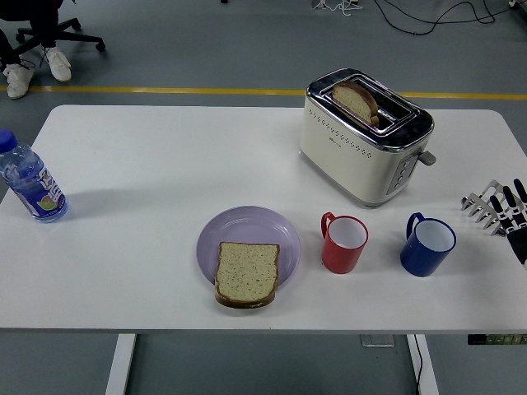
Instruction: Pick up the cup,pour liquid into bread,place the cup on the desk
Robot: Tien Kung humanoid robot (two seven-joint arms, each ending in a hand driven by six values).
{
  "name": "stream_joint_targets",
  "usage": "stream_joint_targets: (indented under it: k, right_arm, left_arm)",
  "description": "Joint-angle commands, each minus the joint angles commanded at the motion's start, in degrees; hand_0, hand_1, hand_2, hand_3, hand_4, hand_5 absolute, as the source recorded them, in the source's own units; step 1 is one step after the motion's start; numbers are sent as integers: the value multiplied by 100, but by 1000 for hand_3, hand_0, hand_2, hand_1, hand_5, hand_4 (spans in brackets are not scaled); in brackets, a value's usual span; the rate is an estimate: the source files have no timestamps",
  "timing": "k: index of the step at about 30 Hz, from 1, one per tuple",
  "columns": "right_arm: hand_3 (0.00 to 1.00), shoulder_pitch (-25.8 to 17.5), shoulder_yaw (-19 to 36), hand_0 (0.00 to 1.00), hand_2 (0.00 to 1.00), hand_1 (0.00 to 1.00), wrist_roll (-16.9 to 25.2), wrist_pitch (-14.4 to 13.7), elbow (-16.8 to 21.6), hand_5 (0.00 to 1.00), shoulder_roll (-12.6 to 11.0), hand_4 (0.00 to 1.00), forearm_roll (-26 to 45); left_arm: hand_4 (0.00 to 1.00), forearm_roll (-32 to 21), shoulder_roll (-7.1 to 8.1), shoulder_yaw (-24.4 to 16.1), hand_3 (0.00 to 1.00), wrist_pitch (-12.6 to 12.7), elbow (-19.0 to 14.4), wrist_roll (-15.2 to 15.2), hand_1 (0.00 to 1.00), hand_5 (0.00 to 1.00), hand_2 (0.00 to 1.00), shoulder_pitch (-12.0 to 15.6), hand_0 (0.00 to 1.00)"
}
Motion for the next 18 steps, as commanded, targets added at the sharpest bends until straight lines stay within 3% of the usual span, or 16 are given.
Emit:
stream_joint_targets:
  k: [11,18]
  right_arm:
    - [583,24,-10,630,617,563,-8,108,-205,170,21,665,128]
    - [579,35,27,627,608,544,-6,391,-397,162,35,660,336]
  left_arm:
    - [362,-32,1,-17,556,0,0,-16,601,989,649,2,630]
    - [364,10,-14,-147,555,-2,-4,-22,601,990,648,8,629]
